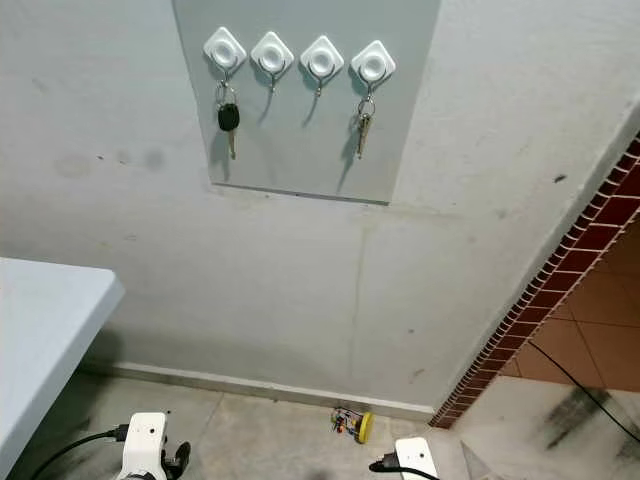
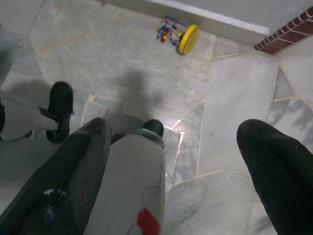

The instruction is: Hang keys on a hook

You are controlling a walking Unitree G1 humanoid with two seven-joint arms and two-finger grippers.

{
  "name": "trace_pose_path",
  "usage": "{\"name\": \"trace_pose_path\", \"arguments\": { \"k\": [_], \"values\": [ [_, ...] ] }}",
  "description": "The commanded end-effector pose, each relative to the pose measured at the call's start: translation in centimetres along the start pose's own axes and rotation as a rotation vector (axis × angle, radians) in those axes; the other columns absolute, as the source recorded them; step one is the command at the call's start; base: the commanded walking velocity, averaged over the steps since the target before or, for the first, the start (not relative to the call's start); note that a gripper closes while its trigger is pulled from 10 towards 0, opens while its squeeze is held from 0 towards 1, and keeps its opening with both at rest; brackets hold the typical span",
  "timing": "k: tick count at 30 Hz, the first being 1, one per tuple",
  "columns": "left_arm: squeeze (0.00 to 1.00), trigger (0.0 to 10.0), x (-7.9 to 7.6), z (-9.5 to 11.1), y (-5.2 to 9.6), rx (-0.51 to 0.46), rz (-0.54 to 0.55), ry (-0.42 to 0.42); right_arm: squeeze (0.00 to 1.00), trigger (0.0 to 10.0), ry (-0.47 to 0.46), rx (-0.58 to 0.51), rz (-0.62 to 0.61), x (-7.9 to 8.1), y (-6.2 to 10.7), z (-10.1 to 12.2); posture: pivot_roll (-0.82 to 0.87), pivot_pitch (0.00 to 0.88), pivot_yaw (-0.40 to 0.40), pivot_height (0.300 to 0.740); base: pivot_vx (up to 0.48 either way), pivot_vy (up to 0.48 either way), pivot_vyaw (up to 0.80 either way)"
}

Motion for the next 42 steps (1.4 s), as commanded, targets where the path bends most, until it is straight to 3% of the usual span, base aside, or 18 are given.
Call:
{"name": "trace_pose_path", "arguments": {
  "k": [1, 17, 19, 42],
  "values": [
    [0.0, 10.0, 0.4, -0.27, 0.05, 0.013, 0.007, -0.008, 0.0, 10.0, 0.0, -0.007, 0.012, 0.43, -0.15, 0.45, -0.1, 0.0, -0.009, 0.74, 0.0, 0.0, 0.8],
    [0.0, 10.0, 0.4, -0.95, 0.23, 0.031, 0.011, -0.009, 0.0, 10.0, 0.021, -0.002, 0.02, 0.48, -0.11, 0.29, -0.09, 0.0, -0.013, 0.74, 0.0, 0.0, 0.8],
    [0.0, 10.0, 0.45, -0.92, 0.23, 0.03, 0.016, -0.007, 0.0, 10.0, -0.014, -0.003, 0.018, 0.42, -0.1, 0.27, -0.1, 0.0, -0.013, 0.74, 0.0, 0.0, 0.8],
    [0.0, 10.0, 0.56, -1.17, 0.25, 0.043, 0.032, 0.034, 0.0, 10.0, -0.04, -0.018, 0.009, 0.58, -0.21, 0.71, -0.1, 0.0, -0.012, 0.74, 0.0, 0.0, 0.8]
  ]
}}
Point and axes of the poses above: a point about 5 cm out from each wrist's last joint towards the gripper, its own y axis pointing back from the gripper into the wrist, its own z axis along the axis of the wrist's last joint, x = y × z, the point moved 6 cm from there along -y, pointing out of the wrist towards the gripper, and after that the axes turned 4 degrees about -y, right-handed, at the moved point
